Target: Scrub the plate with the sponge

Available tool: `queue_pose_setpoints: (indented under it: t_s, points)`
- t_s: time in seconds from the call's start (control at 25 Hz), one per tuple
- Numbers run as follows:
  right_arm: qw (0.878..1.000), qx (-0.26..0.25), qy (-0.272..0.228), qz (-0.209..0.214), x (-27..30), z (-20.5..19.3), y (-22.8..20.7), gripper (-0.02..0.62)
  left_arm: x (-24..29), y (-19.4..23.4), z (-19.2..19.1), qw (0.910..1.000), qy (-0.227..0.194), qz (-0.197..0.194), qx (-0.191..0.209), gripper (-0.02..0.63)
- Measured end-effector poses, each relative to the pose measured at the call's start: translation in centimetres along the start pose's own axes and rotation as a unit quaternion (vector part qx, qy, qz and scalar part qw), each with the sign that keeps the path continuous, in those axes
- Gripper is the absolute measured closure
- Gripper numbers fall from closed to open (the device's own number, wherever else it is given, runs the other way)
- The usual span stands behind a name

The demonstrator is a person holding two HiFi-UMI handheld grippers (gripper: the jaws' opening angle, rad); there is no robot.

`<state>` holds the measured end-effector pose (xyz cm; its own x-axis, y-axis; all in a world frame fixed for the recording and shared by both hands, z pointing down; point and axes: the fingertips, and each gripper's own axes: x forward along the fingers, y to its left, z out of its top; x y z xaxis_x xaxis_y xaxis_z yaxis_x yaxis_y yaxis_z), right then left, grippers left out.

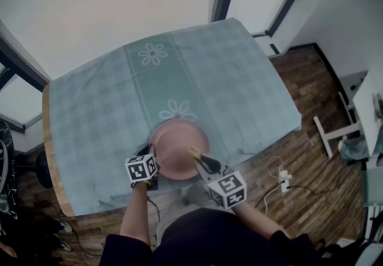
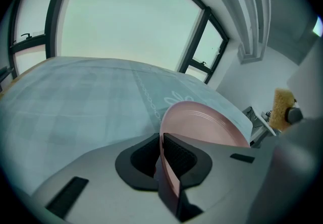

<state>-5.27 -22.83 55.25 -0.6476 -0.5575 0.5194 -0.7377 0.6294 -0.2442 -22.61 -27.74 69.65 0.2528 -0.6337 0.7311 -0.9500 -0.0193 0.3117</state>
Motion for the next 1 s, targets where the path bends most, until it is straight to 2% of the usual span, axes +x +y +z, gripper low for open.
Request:
queue_pose_setpoints:
  t_s: [0.24, 0.6, 1.0]
  points:
    - [1.000, -0.006, 0.011, 0.000, 1.6, 0.0, -1.0, 0.541, -0.7, -0.5, 0.7, 0.9995, -0.022, -0.012, -0.019, 0.583]
    - [0.998, -0.037, 0.047, -0.018, 5.0, -0.7, -2.9, 0.541, -2.9, -2.4, 2.7, 0.9984, -0.049, -0.003, 0.028, 0.584]
    - [0.986, -0.121, 0.102, -0.046, 9.2, -0.3, -5.5, 0.541, -4.5, -4.4, 4.5, 0.9937, -0.066, 0.023, 0.087, 0.584]
